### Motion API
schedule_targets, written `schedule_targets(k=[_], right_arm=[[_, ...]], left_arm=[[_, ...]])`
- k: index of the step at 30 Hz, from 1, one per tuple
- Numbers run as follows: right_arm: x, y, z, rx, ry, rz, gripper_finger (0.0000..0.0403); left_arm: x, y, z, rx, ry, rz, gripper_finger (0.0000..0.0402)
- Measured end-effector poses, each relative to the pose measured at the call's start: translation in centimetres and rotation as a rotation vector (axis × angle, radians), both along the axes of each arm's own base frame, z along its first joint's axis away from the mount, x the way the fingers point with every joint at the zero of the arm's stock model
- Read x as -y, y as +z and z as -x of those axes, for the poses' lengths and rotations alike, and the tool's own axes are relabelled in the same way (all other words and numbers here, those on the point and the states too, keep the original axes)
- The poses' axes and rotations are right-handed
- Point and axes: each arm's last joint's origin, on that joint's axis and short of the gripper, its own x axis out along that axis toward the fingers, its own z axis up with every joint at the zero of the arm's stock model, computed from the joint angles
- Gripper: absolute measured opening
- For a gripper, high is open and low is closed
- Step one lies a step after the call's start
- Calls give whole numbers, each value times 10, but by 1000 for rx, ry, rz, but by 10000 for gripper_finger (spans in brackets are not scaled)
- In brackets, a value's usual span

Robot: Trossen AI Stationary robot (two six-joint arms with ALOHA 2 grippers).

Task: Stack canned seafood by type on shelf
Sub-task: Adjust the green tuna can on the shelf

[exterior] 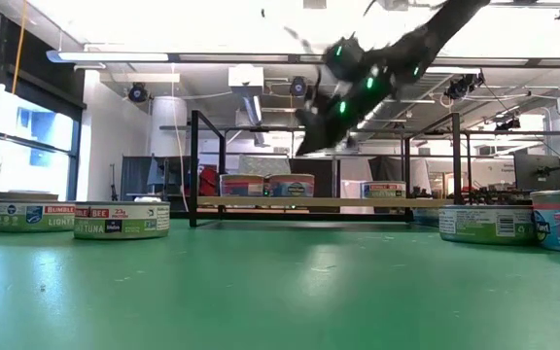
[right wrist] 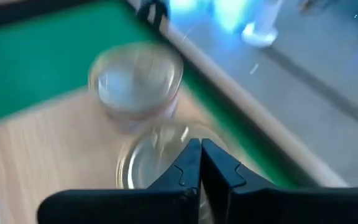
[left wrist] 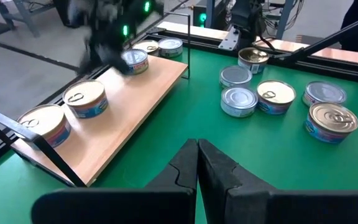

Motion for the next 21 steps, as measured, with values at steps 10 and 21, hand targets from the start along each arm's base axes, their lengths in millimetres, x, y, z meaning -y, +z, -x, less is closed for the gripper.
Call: schedule_targets(k=[10,21], right_arm=[[-65,67,50,-141,13,-18,0],[-40,12,51,-443,-167,-120,0]], left_arm=[[-1,-15,2,-11,22,18,0],[-11,-10,-10,14,54,-43,0]])
